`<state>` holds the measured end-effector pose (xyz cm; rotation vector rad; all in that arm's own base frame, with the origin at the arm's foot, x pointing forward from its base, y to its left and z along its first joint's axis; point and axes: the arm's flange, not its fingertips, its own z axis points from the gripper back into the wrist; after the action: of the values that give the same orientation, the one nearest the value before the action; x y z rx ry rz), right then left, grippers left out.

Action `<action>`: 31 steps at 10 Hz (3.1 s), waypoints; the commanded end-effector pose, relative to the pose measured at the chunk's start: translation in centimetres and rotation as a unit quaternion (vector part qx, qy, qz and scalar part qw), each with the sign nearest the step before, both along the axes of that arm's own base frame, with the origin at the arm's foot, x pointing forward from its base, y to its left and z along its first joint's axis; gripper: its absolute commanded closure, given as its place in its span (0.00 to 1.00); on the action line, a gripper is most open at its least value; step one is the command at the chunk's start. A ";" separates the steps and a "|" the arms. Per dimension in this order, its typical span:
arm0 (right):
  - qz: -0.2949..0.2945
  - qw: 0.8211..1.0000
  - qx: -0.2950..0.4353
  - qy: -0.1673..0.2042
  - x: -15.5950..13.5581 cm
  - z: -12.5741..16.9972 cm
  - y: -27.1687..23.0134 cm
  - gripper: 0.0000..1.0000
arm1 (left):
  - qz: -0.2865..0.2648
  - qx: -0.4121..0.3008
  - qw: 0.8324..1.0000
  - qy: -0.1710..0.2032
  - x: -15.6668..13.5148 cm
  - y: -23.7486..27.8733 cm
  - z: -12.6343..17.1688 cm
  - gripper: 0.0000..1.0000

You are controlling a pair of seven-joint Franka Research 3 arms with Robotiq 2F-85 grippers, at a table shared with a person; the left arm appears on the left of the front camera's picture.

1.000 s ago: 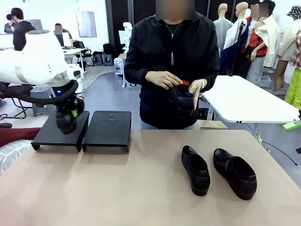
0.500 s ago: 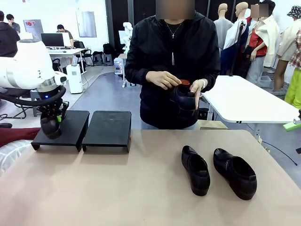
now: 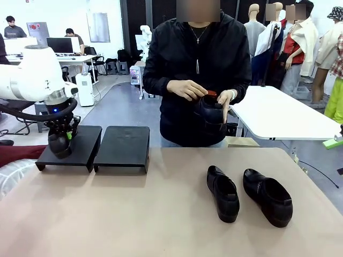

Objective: Organize the shoes by placing them on the stand.
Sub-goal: Place the Shoe from the middle of the table onto the Shoes Stand, then pick up one Shoe and place it in the middle of the table.

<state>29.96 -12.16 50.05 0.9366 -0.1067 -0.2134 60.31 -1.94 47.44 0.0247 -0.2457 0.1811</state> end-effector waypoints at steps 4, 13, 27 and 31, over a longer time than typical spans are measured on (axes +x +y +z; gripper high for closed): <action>-0.002 1.000 0.003 0.006 0.0 0.4 0.0 0.00 | -0.077 0.019 0.994 -0.069 2.6 1.8 0.3 1.00; -0.002 1.000 0.003 0.006 0.0 0.4 0.0 0.00 | -0.054 0.064 0.993 -0.078 2.6 1.7 -0.1 0.00; -0.002 1.000 0.003 0.006 0.0 0.4 0.0 0.00 | -0.514 -0.306 0.800 -0.043 -18.9 12.9 3.8 0.00; -0.002 1.000 0.003 0.006 0.0 0.4 0.0 0.00 | -0.514 -0.306 0.800 -0.043 -18.9 12.9 3.8 0.00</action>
<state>29.98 -12.16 50.02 0.9364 -0.1051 -0.2139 41.49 10.49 51.14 -0.7613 -0.2729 -0.8521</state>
